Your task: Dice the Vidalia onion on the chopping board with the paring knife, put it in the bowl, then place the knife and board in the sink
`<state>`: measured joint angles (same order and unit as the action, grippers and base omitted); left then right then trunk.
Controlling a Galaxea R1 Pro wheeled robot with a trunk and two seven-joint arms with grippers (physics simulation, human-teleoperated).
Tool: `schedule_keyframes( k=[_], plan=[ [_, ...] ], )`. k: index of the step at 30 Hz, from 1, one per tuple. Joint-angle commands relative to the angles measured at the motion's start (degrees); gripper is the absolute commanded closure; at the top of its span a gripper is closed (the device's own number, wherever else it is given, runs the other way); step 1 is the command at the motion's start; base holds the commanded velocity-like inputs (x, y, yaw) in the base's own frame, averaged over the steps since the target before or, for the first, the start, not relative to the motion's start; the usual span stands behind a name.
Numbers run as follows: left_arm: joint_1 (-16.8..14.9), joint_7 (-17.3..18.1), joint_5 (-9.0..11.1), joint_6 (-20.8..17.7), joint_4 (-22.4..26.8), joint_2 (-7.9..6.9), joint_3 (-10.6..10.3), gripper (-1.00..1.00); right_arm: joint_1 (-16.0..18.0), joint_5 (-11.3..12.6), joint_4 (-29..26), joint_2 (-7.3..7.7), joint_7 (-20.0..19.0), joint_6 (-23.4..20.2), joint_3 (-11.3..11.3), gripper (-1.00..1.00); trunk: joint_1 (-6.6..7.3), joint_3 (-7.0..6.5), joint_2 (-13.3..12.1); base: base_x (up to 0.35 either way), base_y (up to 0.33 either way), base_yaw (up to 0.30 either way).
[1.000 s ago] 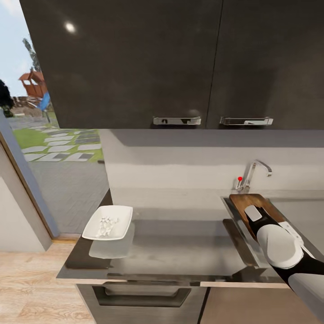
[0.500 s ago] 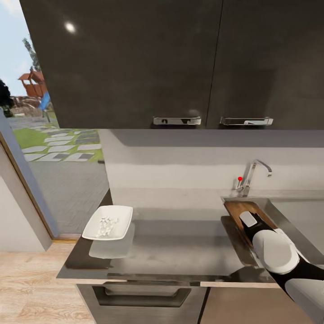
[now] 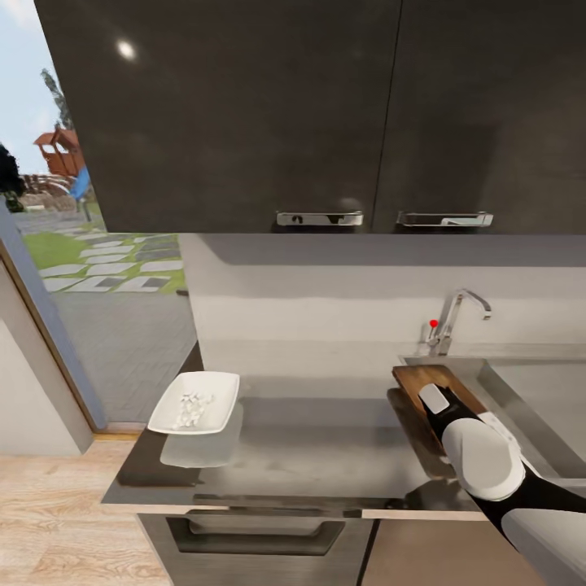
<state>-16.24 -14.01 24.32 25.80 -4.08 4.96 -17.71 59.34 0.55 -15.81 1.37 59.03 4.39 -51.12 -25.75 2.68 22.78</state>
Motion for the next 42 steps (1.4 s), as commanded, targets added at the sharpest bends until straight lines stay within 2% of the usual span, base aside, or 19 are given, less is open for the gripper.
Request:
schedule_keyframes(
  k=[1,10,20,36,42],
  plan=[
    [-0.1,-0.1,0.3,0.3,-0.2,0.05,-0.5,-1.0,0.1,-0.2,0.0,0.01,0.0,0.4,-0.2,1.0,-0.04,0.13,0.1,0.0,-0.068,0.0],
    [-0.1,-0.1,0.3,0.3,-0.2,0.05,-0.5,-1.0,0.1,-0.2,-3.2,0.03,0.1,0.2,-0.2,1.0,-0.04,0.13,0.1,0.098,-0.189,0.0],
    [-0.1,-0.1,0.3,0.3,-0.2,0.05,-0.5,-1.0,0.1,-0.2,-3.2,0.04,0.2,0.2,-0.1,1.0,-0.04,0.13,0.1,0.138,-0.261,0.0],
    [0.0,-0.1,0.3,0.3,-0.2,0.05,-0.5,-1.0,0.0,-0.2,-0.7,0.08,-0.1,0.1,-0.2,1.0,-0.04,0.13,0.1,0.005,-0.01,0.0],
    [0.0,-0.1,0.3,0.3,-0.3,0.05,-0.5,-1.0,0.0,-0.2,-0.2,0.37,-0.3,-1.7,-0.2,1.0,-0.04,0.13,0.1,0.0,0.0,0.0]
  ],
)
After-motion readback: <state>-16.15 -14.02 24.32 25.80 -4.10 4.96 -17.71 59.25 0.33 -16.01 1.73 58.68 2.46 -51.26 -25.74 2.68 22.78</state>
